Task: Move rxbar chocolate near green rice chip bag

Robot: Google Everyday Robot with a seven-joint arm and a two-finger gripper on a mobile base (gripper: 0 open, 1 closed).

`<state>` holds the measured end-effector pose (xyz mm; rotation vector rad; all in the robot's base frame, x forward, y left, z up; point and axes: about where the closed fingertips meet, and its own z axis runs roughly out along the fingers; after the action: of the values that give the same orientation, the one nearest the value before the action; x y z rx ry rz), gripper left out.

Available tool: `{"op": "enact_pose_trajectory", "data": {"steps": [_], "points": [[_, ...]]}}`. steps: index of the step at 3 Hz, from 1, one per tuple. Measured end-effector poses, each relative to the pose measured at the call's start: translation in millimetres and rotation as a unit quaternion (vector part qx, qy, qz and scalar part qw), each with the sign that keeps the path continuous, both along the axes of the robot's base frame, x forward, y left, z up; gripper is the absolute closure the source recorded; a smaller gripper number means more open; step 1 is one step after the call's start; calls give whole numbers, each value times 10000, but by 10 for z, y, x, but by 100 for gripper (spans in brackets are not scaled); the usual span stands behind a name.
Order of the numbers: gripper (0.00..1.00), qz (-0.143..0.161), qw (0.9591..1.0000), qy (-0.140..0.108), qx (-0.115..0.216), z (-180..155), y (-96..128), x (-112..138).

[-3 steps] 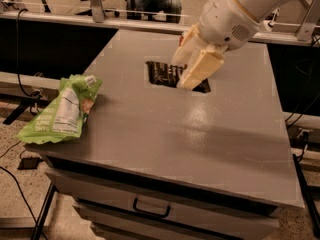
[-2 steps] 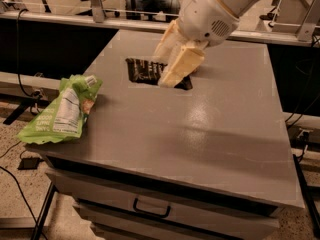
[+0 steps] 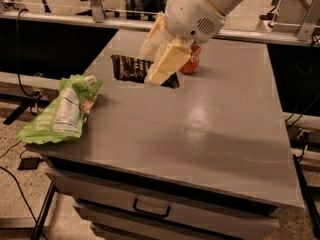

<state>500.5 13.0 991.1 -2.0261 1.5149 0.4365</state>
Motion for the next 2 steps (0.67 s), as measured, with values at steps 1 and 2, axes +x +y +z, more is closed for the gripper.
{"op": "enact_pose_trajectory", "data": {"steps": [1,2], "points": [[100,-160,9997,26,182,-92,96,224],[100,-240,9983,114,512,-281,171,419]]}}
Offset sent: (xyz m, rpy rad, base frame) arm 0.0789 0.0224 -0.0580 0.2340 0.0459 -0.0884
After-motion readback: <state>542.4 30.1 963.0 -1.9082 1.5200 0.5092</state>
